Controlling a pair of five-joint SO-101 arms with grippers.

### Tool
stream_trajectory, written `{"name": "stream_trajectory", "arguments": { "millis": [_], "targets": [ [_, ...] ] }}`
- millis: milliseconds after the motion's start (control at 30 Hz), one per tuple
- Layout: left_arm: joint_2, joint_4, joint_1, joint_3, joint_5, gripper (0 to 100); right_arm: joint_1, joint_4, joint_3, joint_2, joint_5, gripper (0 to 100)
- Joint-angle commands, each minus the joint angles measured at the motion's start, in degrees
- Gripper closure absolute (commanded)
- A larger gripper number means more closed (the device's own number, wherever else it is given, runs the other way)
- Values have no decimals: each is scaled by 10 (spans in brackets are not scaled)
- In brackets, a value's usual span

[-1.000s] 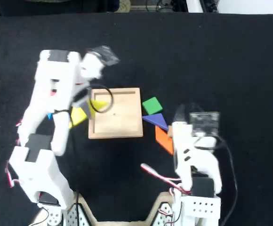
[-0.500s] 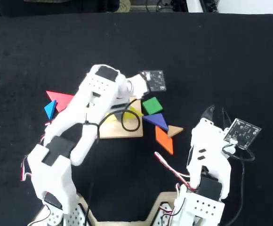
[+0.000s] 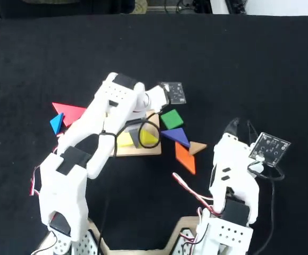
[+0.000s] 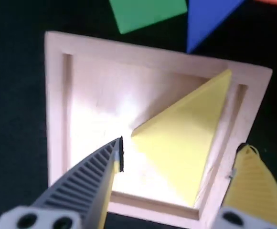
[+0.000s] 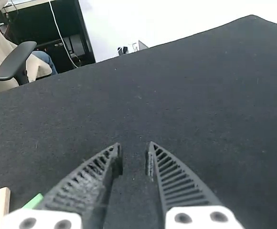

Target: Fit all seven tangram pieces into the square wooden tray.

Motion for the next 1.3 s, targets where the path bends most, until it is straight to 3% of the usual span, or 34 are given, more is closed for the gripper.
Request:
{"name": "stream_trajectory", "arguments": {
  "millis": [0,100,267,400,533,767,1133,1267],
  "targets": [
    [-9,28,-13,-60,7,633,-7,-11,-1,-46,5,903],
    [-7,24,-24,-90,11,634,-7,-11,-1,-46,5,903],
    [15,-37,-2,-84,153,687,-8,-11,-1,-46,5,903],
    [41,-90,-1,-63,187,682,-8,-11,-1,-46,5,903],
    [56,-95,-2,-36,187,682,-8,-11,-1,-46,5,903],
    [19,-36,-7,-14,151,682,-8,-11,-1,-46,5,903],
    [-1,-136,-101,-13,236,682,-20,-11,-1,-46,6,903],
    [18,-172,-125,16,236,682,-54,-15,-1,-30,64,903]
  ]
}}
